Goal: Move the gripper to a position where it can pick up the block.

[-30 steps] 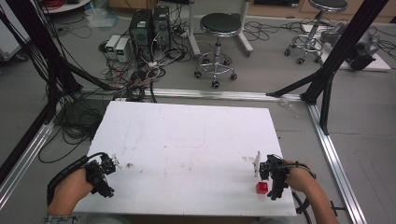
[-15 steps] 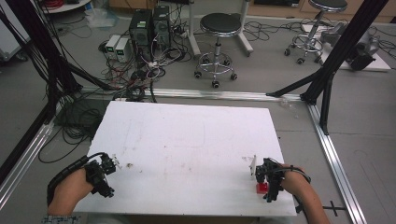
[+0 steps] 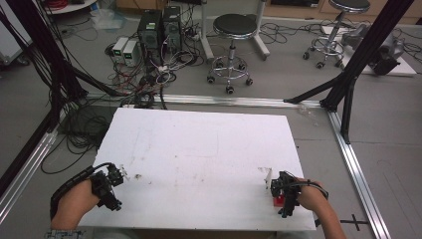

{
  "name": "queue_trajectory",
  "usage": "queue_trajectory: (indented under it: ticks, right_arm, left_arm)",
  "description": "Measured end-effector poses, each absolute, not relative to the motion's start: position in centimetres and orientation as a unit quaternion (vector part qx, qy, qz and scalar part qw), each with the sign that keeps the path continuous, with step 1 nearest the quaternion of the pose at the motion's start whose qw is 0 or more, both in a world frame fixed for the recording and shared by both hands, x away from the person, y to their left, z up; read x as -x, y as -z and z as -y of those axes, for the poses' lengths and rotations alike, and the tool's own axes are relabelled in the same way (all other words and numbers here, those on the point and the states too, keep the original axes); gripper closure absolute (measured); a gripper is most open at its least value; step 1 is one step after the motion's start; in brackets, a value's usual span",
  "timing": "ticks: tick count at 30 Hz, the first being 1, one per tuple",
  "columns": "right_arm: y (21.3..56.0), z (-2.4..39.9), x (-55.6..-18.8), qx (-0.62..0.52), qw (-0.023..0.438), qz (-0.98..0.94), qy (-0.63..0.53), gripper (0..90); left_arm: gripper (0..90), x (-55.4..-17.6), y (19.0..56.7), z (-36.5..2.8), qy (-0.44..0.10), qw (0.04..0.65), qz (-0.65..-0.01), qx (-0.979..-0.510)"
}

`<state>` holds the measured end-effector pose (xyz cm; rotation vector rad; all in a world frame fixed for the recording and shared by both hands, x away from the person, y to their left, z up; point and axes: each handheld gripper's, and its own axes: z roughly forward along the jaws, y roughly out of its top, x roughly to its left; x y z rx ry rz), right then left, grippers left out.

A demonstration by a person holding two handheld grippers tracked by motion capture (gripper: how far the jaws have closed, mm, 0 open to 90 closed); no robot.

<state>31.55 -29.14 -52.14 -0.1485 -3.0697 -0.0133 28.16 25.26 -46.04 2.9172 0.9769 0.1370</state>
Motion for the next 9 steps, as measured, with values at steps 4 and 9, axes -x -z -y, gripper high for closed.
queue_trajectory:
  ticks: [4, 9]
  right_arm:
    - [52.03, 28.99, -31.65, 0.048, 0.032, 0.998, 0.005, 1.0]
    - [52.05, 28.94, -31.62, 0.047, 0.031, 0.998, 0.005, 1.0]
  left_arm:
    - [21.6, -28.14, 46.03, -25.27, -0.044, 0.031, -0.317, -0.947]
    - [21.5, -28.12, 45.96, -25.35, -0.044, 0.034, -0.32, -0.946]
